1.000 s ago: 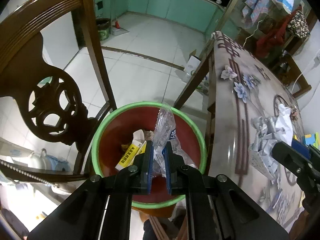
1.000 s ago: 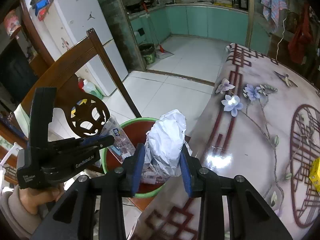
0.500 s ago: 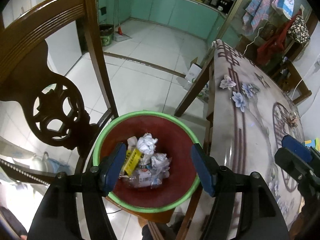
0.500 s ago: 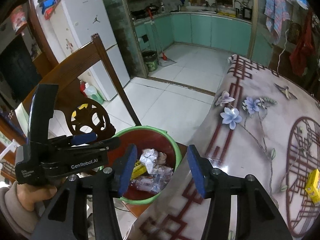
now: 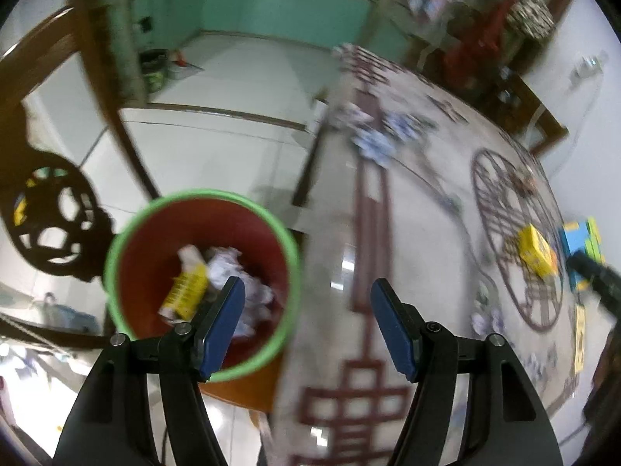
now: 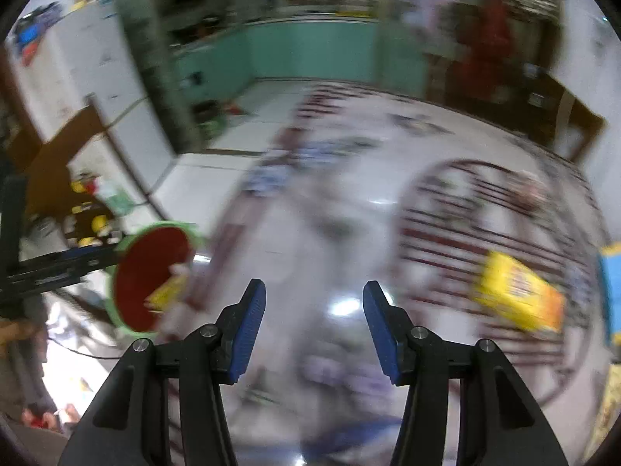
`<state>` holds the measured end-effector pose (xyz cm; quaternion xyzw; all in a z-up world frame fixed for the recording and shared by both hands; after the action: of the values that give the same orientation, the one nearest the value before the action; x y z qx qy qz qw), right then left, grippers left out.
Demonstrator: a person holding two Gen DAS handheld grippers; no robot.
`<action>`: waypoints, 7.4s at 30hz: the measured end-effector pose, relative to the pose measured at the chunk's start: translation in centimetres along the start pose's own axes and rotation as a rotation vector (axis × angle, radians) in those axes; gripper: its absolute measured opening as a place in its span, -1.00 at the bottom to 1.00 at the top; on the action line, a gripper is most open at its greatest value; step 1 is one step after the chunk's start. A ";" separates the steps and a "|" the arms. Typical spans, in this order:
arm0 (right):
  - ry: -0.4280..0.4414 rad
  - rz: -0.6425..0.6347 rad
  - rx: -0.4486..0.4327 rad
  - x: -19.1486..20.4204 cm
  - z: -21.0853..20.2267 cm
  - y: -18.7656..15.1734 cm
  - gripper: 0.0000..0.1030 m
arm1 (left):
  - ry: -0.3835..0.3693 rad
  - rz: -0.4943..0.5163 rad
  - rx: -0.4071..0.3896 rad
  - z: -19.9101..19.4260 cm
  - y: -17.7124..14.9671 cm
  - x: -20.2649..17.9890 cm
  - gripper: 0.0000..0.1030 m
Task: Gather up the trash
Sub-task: 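Grasp the crumpled pink-and-grey newspaper with the right gripper while the left gripper approaches the yellow carton, then grasp the yellow iced-tea carton with the left gripper and lift it, then carry both items over the red bucket and open both grippers to drop them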
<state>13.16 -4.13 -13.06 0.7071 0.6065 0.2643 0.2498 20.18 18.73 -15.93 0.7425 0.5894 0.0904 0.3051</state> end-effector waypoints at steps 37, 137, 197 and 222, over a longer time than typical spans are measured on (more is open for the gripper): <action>0.163 0.238 0.048 -40.5 17.4 8.4 -0.49 | -0.328 1.135 -0.044 11.5 -0.4 -42.7 0.94; 0.082 0.178 0.018 -0.7 -2.8 -3.6 -0.45 | -0.225 0.244 0.038 -2.3 -2.9 -12.0 0.16; 0.230 -0.021 0.043 16.2 2.2 1.5 -0.45 | 0.126 0.022 -0.049 -2.7 0.1 8.3 0.10; 0.265 -0.142 0.057 22.6 6.7 2.5 0.19 | 0.160 -0.055 -0.145 -2.0 3.0 12.5 0.99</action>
<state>22.28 17.62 -14.73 0.6281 0.6898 0.3196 0.1657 25.23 30.73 -15.45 0.6924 0.6241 0.1832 0.3124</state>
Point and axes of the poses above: each gripper's, at about its wrist camera, not at the fingertips, and z roughly the way its jaws point, x to its left, y to its top, the point moved 4 cm from there along z, roughly the way its jaws point, and after that the axes turned 8 degrees about -x, right-handed, at the moved point
